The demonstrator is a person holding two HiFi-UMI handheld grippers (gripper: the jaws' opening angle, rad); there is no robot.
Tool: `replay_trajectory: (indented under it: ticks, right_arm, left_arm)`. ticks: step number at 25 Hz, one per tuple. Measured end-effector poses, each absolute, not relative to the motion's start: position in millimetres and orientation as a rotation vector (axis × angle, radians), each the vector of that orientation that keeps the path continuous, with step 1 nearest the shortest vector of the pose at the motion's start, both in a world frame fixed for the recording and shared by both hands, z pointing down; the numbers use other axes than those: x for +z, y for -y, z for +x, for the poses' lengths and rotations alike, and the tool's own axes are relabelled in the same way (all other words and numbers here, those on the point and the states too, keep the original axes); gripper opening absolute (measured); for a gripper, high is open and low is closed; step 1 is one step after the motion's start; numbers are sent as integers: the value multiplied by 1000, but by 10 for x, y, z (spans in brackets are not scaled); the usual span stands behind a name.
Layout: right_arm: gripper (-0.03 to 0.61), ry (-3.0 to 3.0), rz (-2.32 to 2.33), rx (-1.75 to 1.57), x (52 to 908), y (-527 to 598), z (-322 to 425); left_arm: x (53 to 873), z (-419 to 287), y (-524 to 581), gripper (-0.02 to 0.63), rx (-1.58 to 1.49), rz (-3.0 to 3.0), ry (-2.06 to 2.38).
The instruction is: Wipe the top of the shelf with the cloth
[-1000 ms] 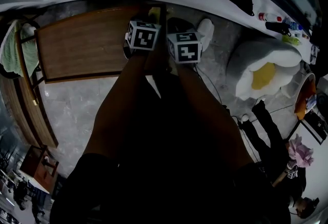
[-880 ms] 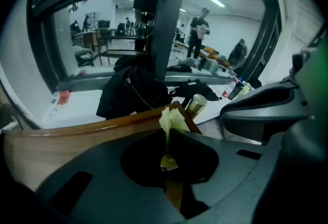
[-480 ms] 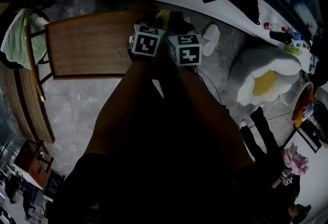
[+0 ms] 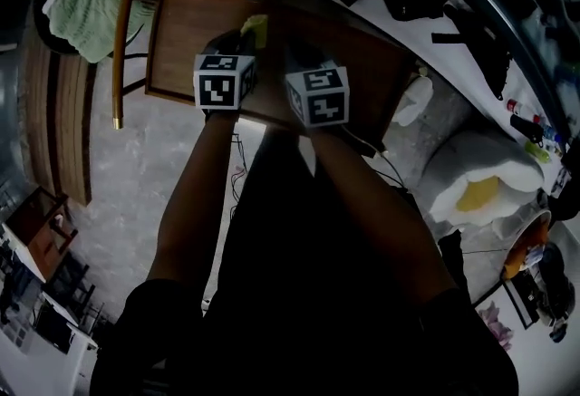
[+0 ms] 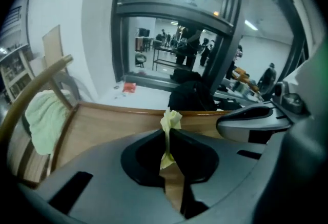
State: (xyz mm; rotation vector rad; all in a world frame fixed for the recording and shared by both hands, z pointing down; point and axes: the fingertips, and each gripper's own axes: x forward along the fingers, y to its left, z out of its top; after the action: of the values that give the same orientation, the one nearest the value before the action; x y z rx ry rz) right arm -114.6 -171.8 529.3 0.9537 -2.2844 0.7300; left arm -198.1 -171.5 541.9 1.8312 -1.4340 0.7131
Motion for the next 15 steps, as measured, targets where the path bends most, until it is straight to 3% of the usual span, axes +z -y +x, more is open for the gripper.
replay_trajectory:
  ticks: [8,15]
  right_arm:
    - [28,2291,878,800,5480,1655,-2047]
    - [28,2267,919,814,5576,1821,-2293]
  left_arm:
    - [5548,-3575,1507,31,816,1600,1643]
    - [5795,-4102,1506,31,894,1476,1678]
